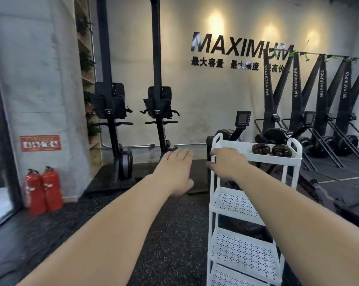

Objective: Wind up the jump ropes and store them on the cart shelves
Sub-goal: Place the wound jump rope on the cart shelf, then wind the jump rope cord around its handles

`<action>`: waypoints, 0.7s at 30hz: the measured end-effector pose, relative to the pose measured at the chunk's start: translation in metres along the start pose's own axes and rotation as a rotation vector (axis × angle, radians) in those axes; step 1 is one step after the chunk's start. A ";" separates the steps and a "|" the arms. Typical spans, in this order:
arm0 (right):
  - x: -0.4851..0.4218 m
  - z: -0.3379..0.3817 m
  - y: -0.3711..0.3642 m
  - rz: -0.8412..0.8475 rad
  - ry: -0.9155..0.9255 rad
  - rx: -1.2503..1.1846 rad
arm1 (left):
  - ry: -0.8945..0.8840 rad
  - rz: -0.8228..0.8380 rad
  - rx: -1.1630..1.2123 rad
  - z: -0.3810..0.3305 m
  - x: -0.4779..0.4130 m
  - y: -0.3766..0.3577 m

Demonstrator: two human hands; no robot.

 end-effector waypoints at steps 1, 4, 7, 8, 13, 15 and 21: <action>0.010 0.014 -0.008 0.013 0.029 -0.016 | 0.015 0.006 0.007 0.008 0.020 -0.001; 0.041 0.052 -0.035 0.054 0.125 -0.029 | 0.057 0.045 0.014 0.033 0.077 -0.012; 0.072 0.088 -0.070 0.104 0.209 0.025 | 0.102 0.111 0.017 0.055 0.131 -0.036; 0.083 0.099 -0.083 0.128 0.224 0.032 | 0.112 0.134 0.020 0.060 0.149 -0.046; 0.130 0.140 -0.153 0.255 0.299 0.064 | 0.142 0.263 0.025 0.079 0.229 -0.098; 0.146 0.150 -0.183 0.314 0.318 0.079 | 0.151 0.307 0.024 0.083 0.255 -0.120; 0.180 0.167 -0.266 0.464 0.337 0.098 | 0.182 0.446 0.063 0.089 0.320 -0.182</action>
Point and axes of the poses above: each hand's wrist, its own x-axis away from the middle knuckle, its own y-axis out of the back of the hand, z = x × y, the point moved 1 cm from there along -x, towards the middle knuckle, and after that the axes turned 14 degrees about -x, right-handed, at the moved point
